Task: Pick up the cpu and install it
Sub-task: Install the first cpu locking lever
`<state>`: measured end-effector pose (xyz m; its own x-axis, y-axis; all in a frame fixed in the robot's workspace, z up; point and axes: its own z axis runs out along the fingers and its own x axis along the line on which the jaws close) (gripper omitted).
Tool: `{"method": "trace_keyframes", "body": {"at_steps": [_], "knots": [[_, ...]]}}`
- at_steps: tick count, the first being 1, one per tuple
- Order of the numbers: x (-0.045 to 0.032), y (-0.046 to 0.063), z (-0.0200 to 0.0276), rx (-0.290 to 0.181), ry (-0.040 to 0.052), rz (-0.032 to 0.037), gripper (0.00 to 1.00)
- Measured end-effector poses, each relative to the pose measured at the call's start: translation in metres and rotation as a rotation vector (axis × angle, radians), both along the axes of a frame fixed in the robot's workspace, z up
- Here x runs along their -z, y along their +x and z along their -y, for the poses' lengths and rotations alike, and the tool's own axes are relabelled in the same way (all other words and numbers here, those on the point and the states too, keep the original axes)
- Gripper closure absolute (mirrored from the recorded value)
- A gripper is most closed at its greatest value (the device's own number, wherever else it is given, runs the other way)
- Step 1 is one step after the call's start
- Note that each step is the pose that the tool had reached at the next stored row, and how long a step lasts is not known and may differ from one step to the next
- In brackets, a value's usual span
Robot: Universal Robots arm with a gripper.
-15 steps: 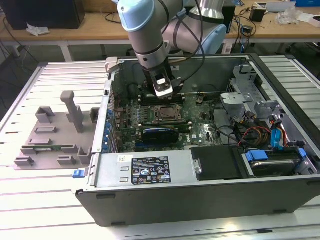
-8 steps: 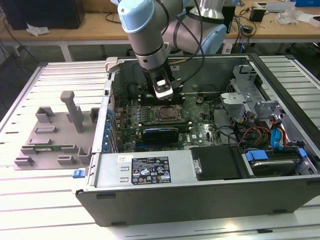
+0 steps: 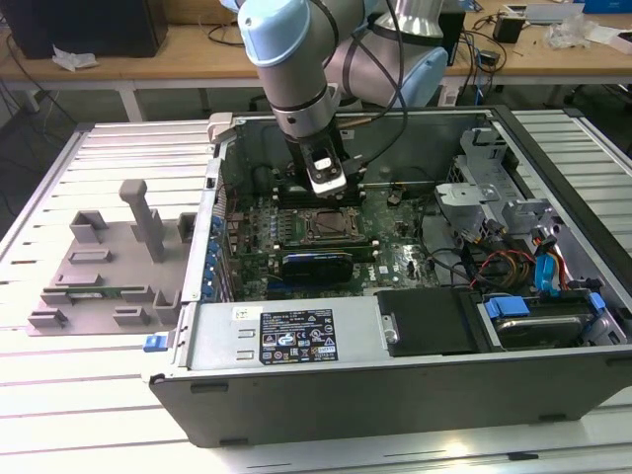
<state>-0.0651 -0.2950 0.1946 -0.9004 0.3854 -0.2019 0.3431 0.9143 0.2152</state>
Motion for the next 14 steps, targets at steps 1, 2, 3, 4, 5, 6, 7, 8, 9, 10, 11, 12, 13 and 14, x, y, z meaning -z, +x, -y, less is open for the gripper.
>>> {"method": "trace_keyframes", "body": {"at_steps": [1,2,3,4,5,6,7,8,9,10,11,12,13,14], "knots": [[-0.0001,0.0,0.0001,0.0,0.0164,-0.0001,0.89],[-0.0001,-0.0001,0.0001,0.0,0.0267,-0.0002,0.89],[0.0,-0.0001,0.0,0.0,0.0309,-0.0001,0.89],[0.0,-0.0001,0.0,0.0,0.031,0.0,0.89],[0.0,-0.0001,0.0,0.0,0.031,0.0,0.89],[-0.0001,0.0,-0.0001,0.0,0.0311,0.0001,0.89],[-0.0005,0.0001,-0.0001,0.0,0.0314,0.0003,0.89],[-0.0018,0.0003,-0.0001,0.0,0.031,0.0003,0.89],[-0.003,0.0002,0.0,0.0,0.0297,0.0,0.89],[-0.0043,0.0003,0.0,0.0,0.0281,0.0001,0.89],[-0.0056,0.0002,0.0,0.0,0.0253,0.0001,0.89],[-0.0073,0.0003,-0.0001,0.0,0.0158,0.0003,0.89],[-0.0083,0.0002,0.0,0.0,-0.0052,-0.0003,0.89],[-0.0086,0.0002,0.0,0.0,-0.0208,-0.0009,0.89]]}}
